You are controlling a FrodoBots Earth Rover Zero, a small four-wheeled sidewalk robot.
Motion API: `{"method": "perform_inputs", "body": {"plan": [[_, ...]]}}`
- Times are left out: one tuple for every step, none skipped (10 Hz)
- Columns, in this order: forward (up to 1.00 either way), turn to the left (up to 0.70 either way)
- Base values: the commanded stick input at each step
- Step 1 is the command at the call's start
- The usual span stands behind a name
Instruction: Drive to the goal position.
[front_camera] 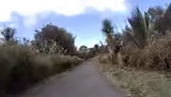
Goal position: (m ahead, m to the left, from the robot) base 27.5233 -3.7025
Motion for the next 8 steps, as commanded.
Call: {"method": "perform_inputs", "body": {"plan": [[0.85, 0.00], [0.85, 0.00], [0.85, 0.00], [0.85, 0.00], [0.85, 0.00], [0.85, 0.00], [0.85, 0.00], [0.85, 0.34]]}}
